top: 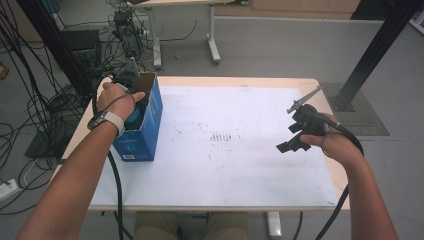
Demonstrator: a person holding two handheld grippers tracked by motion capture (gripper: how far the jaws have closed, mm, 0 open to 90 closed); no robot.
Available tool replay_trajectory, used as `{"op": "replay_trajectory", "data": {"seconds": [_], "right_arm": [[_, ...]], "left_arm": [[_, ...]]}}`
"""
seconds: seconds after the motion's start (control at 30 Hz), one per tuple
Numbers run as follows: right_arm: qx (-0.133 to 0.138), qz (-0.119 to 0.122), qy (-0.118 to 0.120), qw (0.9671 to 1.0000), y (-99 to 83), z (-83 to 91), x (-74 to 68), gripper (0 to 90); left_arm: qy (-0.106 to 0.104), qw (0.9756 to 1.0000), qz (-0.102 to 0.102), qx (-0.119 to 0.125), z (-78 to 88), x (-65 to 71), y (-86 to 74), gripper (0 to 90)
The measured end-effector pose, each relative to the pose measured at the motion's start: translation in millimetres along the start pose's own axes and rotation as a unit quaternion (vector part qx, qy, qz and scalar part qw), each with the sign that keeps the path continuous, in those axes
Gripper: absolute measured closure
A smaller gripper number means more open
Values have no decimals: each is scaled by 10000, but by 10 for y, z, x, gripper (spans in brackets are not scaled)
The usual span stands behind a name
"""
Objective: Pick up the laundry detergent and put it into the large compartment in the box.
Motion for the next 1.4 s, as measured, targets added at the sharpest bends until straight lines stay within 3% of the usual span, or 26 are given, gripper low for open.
{"op": "replay_trajectory", "data": {"seconds": [0.17,0.27,0.4,0.5,0.77,1.0,1.13,1.4], "right_arm": [[-5,21,6,10000,21,1,-13,64],[-4,45,11,10000,32,-4,-22,64],[6,61,18,10000,45,-12,-32,64],[5,105,25,9999,62,-17,-43,64],[21,104,2,9999,51,12,-69,64],[44,67,-12,10000,15,45,-83,64],[59,66,-42,10000,-1,80,-86,64],[45,58,-61,10000,-5,99,-85,64]], "left_arm": [[-164,9998,34,64,106,-63,-29,277],[-204,9997,53,125,175,-81,-50,197],[-325,9993,-81,147,270,-83,-71,194],[-479,9987,-68,157,312,-104,-81,184],[-551,9981,-194,200,475,-119,-95,169],[-564,9975,-411,72,706,-134,-33,108],[-589,9968,-529,122,873,-102,-25,107],[-636,9927,-1027,38,1170,44,24,99]]}}
Point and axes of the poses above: each handheld gripper's, and its own axes: z roughly backward along the jaws, y roughly out of its top, x roughly to its right, the point moved 4 cm from there along -z, roughly forward along the jaws, and after that the axes turned 6 degrees about z, right-handed, at the moved point
